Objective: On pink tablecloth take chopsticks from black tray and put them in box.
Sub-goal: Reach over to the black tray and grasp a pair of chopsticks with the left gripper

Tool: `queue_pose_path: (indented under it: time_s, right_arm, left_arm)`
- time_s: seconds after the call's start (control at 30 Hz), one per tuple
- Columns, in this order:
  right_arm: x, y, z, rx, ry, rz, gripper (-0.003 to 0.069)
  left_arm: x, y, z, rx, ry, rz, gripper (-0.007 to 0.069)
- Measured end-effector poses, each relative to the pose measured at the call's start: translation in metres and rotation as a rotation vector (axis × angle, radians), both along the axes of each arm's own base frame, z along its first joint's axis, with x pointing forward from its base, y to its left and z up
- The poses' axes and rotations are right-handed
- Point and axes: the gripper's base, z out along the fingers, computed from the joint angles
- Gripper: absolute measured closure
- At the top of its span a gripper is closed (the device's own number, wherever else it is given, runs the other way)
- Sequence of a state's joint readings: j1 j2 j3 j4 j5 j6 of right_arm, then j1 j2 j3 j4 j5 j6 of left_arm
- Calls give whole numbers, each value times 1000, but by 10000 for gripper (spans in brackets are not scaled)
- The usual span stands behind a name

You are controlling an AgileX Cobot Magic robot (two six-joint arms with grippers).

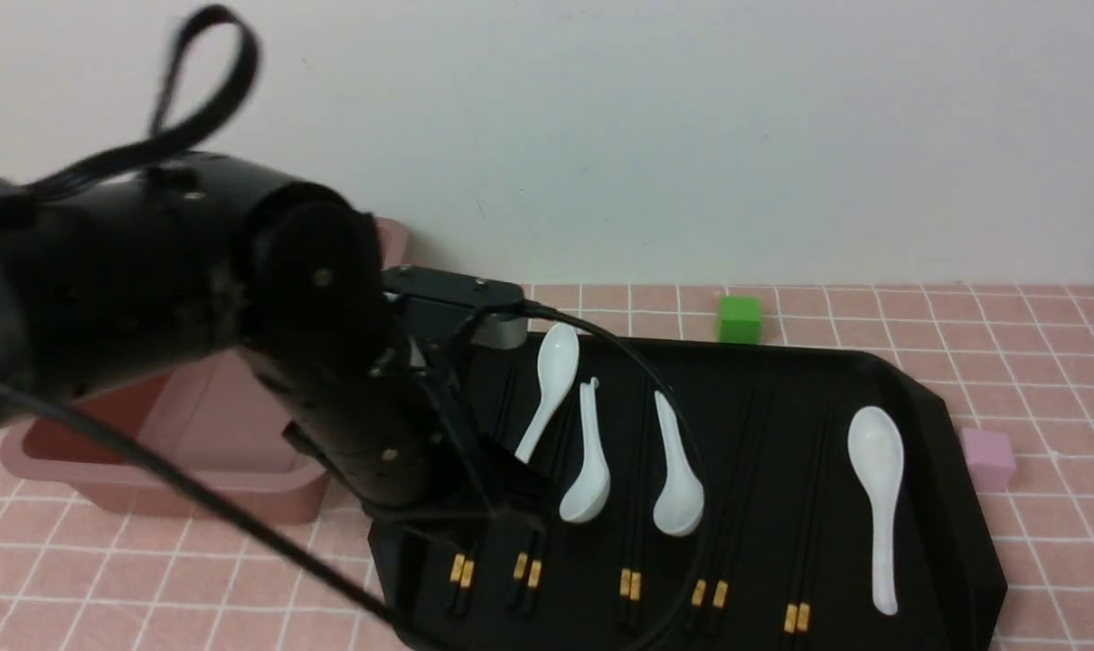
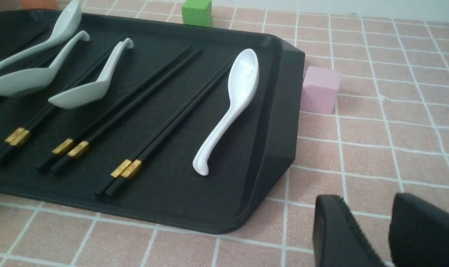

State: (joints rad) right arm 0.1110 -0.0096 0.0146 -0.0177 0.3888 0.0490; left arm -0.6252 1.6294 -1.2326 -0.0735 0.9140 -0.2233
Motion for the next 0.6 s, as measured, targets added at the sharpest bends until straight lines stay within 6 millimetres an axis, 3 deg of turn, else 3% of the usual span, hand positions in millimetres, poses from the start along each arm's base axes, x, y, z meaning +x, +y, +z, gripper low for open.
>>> queue_pose_path:
  time_s: [0.07,0.1,0.13,0.23,0.37,0.53,0.6]
  right_arm:
    - [0,0,0,0,0,0,419]
    - [0,0,0,0,0,0,419]
    - [0,0,0,0,0,0,419]
    - [0,0,0,0,0,0,419]
    - [0,0,0,0,0,0,419]
    - [0,0,0,0,0,0,419]
    - [0,0,0,0,0,0,419]
  left_arm:
    - [9,-4,-8,26,6,-3,637]
    - [20,-9,-23,61,25,-5,630]
    - [21,-9,-22,61,21,-5,628]
    - [41,-20,-52,123,56,-14,556]
    - [54,-29,-77,153,91,-17,453]
    - [62,-32,-90,185,91,-14,351]
    - [64,-31,-90,192,84,-3,343]
